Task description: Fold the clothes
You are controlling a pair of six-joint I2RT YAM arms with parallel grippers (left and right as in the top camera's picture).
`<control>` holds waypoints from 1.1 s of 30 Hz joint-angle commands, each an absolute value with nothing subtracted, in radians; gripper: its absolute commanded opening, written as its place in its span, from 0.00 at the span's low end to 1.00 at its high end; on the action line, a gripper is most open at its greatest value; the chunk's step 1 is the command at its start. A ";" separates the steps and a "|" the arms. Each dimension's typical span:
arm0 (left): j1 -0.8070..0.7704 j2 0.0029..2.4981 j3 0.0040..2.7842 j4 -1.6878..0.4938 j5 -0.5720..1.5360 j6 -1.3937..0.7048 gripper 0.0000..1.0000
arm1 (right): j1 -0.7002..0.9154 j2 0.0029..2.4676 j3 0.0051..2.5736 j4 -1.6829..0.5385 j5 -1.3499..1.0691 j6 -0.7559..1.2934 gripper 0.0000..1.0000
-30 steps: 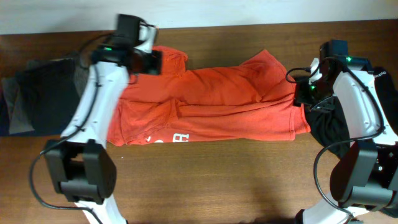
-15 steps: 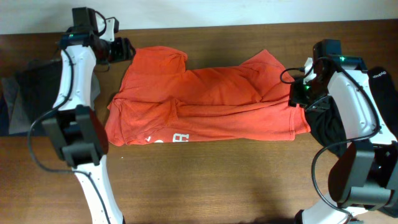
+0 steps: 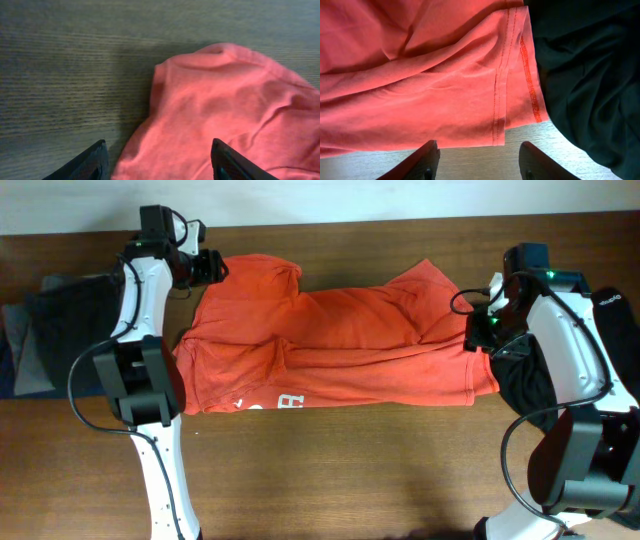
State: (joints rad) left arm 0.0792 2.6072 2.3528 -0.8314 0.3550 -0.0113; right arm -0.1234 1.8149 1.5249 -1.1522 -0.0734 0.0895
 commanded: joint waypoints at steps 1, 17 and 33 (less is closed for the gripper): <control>0.077 2.645 2.372 -0.822 0.340 -0.007 0.66 | -0.118 1.805 1.537 -1.153 -0.079 0.083 0.56; 0.073 2.663 2.375 -0.930 0.403 -0.007 0.00 | -0.118 1.805 1.538 -1.090 -0.080 0.083 0.56; 0.155 2.494 2.434 -1.105 0.509 -0.064 0.01 | -0.118 2.012 1.908 -0.882 -0.196 -0.011 0.69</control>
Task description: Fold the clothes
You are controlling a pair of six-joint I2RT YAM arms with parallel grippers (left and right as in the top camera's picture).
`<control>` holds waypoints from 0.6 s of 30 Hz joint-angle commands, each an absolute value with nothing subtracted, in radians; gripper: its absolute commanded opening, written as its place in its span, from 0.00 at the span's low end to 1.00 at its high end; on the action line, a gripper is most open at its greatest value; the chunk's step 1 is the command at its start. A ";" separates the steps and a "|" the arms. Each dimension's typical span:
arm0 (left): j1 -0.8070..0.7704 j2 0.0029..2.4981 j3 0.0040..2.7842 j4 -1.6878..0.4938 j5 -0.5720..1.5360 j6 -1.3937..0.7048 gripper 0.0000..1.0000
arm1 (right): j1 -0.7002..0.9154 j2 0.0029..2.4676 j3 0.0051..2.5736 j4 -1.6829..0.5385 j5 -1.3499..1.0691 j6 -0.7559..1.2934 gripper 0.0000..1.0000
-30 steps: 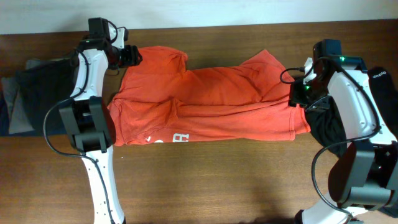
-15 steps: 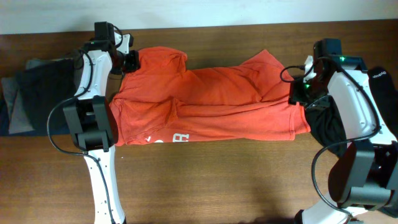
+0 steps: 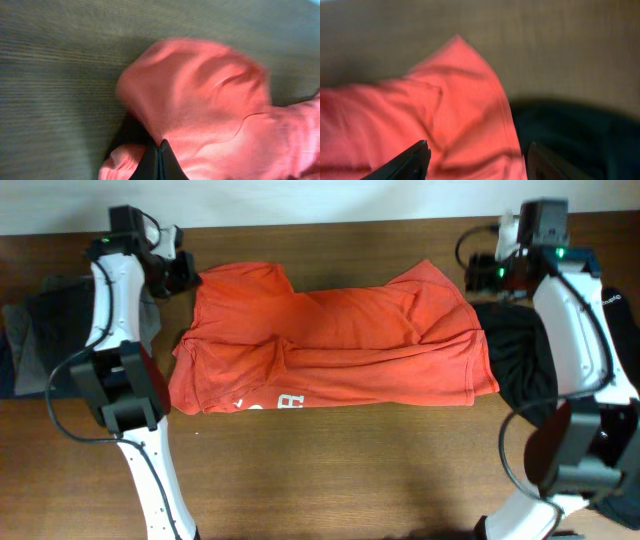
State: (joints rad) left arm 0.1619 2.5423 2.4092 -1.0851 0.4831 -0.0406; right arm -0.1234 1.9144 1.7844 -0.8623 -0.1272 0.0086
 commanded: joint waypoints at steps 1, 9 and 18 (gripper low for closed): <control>0.150 2.494 2.434 -1.117 0.509 -0.064 0.00 | -0.117 2.058 1.965 -0.898 -0.220 -0.012 0.71; 0.113 2.494 2.434 -1.158 0.508 -0.063 0.00 | -0.089 2.398 2.277 -0.910 -0.381 -0.038 0.85; 0.106 2.494 2.434 -1.173 0.501 -0.063 0.00 | -0.070 2.536 2.276 -0.750 -0.380 0.001 0.85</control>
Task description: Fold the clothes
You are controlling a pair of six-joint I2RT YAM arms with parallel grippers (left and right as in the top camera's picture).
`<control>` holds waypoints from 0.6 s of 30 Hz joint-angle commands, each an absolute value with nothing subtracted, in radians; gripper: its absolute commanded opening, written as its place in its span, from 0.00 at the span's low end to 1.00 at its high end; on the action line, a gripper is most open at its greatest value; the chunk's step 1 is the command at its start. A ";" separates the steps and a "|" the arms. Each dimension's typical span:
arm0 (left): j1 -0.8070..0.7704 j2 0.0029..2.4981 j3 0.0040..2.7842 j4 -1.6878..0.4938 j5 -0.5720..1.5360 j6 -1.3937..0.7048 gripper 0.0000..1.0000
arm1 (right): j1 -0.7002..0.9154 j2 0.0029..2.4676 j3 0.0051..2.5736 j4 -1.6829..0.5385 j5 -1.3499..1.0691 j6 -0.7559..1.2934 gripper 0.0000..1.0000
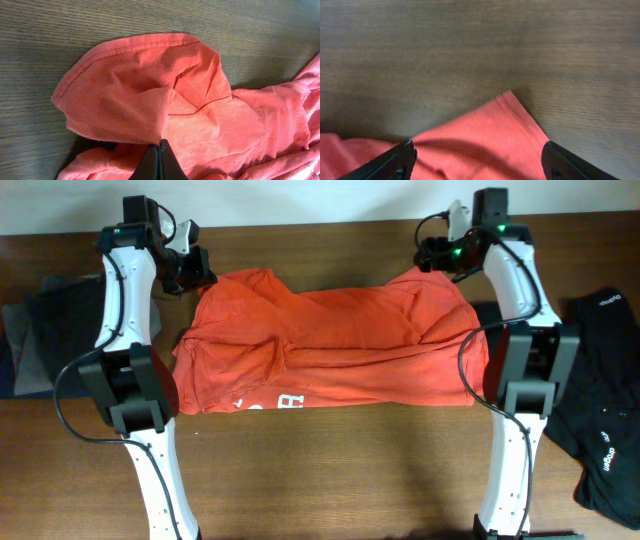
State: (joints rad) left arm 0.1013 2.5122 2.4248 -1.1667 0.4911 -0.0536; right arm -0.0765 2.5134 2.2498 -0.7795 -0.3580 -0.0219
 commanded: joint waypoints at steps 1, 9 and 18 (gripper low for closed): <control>0.107 2.494 2.434 -1.176 0.496 -0.063 0.00 | -0.069 2.545 2.276 -0.739 -0.377 0.006 0.85; 0.106 2.494 2.434 -1.187 0.471 -0.062 0.00 | -0.057 2.609 2.276 -0.664 -0.335 0.008 0.85; 0.107 2.494 2.434 -1.187 0.471 -0.062 0.00 | -0.031 2.660 2.276 -0.642 -0.276 0.008 0.70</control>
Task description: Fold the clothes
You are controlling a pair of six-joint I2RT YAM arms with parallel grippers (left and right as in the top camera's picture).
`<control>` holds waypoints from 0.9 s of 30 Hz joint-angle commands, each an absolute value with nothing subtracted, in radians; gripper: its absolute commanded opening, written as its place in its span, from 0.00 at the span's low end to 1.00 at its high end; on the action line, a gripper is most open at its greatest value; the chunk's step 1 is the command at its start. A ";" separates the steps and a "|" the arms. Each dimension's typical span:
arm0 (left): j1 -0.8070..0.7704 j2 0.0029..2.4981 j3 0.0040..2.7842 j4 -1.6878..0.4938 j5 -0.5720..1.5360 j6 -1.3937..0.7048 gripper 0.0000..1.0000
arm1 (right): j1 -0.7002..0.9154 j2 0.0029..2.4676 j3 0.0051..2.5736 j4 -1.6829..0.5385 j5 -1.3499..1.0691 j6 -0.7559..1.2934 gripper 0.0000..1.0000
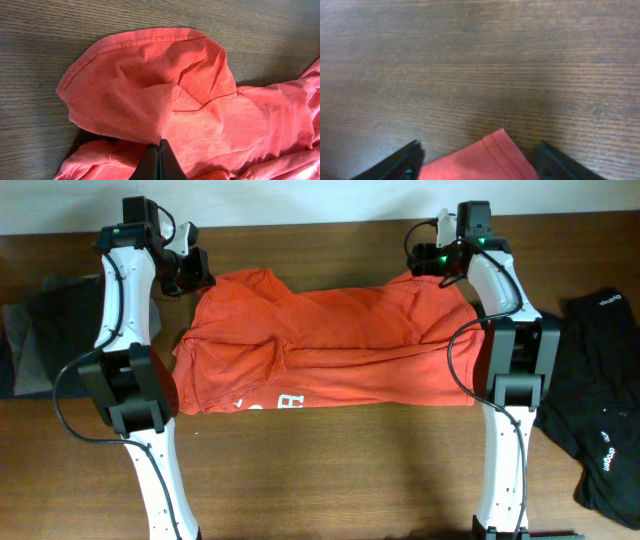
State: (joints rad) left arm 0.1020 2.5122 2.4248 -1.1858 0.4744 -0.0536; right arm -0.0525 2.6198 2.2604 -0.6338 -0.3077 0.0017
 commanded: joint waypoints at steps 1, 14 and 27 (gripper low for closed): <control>0.107 2.494 2.434 -1.187 0.471 -0.062 0.00 | -0.028 2.666 2.276 -0.642 -0.276 0.008 0.66; 0.106 2.494 2.434 -1.188 0.471 -0.062 0.00 | -0.022 2.671 2.276 -0.701 -0.217 0.024 0.04; 0.163 2.430 2.453 -1.217 0.475 -0.062 0.00 | -0.118 2.424 2.299 -0.908 -0.142 0.065 0.04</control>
State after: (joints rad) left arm 0.1307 2.5111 2.4275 -1.2064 0.4713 -0.0536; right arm -0.0719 2.5702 2.2856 -0.8639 -0.1909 0.0532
